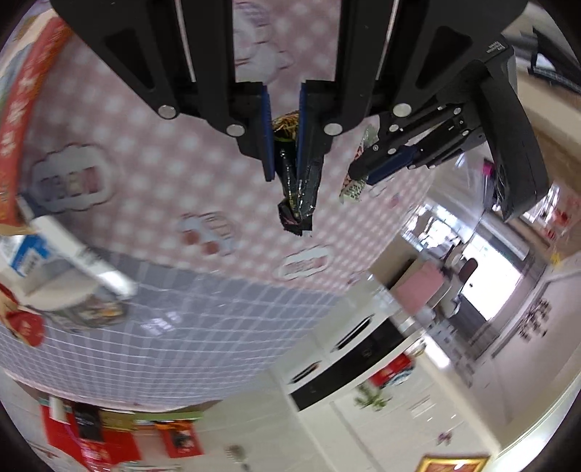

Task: Collect trash
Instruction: 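Carry the snack bag and sachet over the blue bin and open both tools, then move both tools back to the table and grasp the red-and-green cracker box with the right tool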

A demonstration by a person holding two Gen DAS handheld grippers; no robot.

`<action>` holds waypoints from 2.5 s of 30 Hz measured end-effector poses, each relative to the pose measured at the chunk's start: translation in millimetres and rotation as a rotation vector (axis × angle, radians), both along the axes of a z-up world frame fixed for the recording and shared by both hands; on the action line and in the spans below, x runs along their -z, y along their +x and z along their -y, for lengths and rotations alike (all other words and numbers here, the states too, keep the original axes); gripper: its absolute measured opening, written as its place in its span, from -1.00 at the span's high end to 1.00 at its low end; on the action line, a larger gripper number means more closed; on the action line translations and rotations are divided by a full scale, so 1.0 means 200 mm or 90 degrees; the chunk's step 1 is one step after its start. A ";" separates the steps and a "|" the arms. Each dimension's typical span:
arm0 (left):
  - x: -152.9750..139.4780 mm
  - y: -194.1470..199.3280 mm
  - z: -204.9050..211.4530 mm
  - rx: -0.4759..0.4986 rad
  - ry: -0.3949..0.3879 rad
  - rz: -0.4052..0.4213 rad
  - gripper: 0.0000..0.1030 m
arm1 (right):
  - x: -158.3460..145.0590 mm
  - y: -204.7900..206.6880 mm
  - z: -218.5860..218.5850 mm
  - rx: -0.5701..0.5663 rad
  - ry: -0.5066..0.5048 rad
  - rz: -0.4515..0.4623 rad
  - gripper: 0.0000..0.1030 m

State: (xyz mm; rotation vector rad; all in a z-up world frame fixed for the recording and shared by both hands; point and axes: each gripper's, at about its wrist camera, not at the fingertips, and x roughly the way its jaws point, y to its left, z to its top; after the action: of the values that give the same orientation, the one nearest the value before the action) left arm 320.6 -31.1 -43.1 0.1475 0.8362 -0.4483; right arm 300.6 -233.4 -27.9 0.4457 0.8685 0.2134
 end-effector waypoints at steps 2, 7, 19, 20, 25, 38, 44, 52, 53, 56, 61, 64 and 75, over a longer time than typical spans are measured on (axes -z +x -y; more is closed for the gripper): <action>-0.01 -0.04 -0.11 -0.026 -0.008 -0.001 0.65 | -0.01 0.00 -0.09 -0.023 -0.001 0.004 0.77; -0.02 -0.17 -0.40 -0.107 -0.010 0.021 0.65 | -0.04 -0.02 -0.37 -0.096 -0.011 0.020 0.77; 0.02 -0.46 -1.05 -0.306 -0.008 0.015 0.65 | -0.04 -0.10 -1.05 -0.291 -0.025 0.030 0.77; 0.05 -0.49 -1.10 -0.322 -0.007 0.008 0.65 | -0.03 -0.10 -1.11 -0.306 -0.027 0.027 0.77; 0.19 -0.55 -1.25 -0.366 -0.001 -0.036 0.59 | 0.05 -0.15 -1.31 -0.360 -0.049 0.014 0.77; 0.50 -0.66 -1.41 -0.450 0.027 -0.086 -0.45 | 0.27 -0.15 -1.51 -0.383 -0.115 -0.030 0.77; 0.54 -0.76 -1.53 -0.518 0.002 -0.105 -0.45 | 0.37 -0.16 -1.67 -0.431 -0.141 -0.059 0.70; 0.58 -0.85 -1.60 -0.564 0.006 -0.124 -0.46 | 0.42 -0.18 -1.84 -0.458 -0.188 -0.042 -0.28; 0.58 -0.86 -1.61 -0.565 0.003 -0.125 -0.46 | 0.43 -0.18 -1.84 -0.460 -0.188 -0.045 -0.28; 0.57 -0.84 -1.59 -0.570 0.005 -0.123 -0.46 | 0.44 -0.19 -1.82 -0.461 -0.191 -0.053 -0.28; 0.52 -0.81 -1.53 -0.552 -0.003 -0.109 -0.46 | 0.44 -0.21 -1.71 -0.454 -0.168 -0.062 -0.28; 0.46 -0.77 -1.45 -0.535 0.003 -0.093 -0.46 | 0.40 -0.22 -1.64 -0.444 -0.152 -0.056 -0.28; 0.04 -0.75 -1.07 -0.455 0.011 0.041 -0.46 | 0.04 -0.33 -1.18 -0.346 -0.090 0.060 -0.28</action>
State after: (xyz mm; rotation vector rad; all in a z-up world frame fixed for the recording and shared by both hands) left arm 169.8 183.1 -50.3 -0.1242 0.7721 0.2345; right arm 234.1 3.3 -35.2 0.0575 0.8914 0.6630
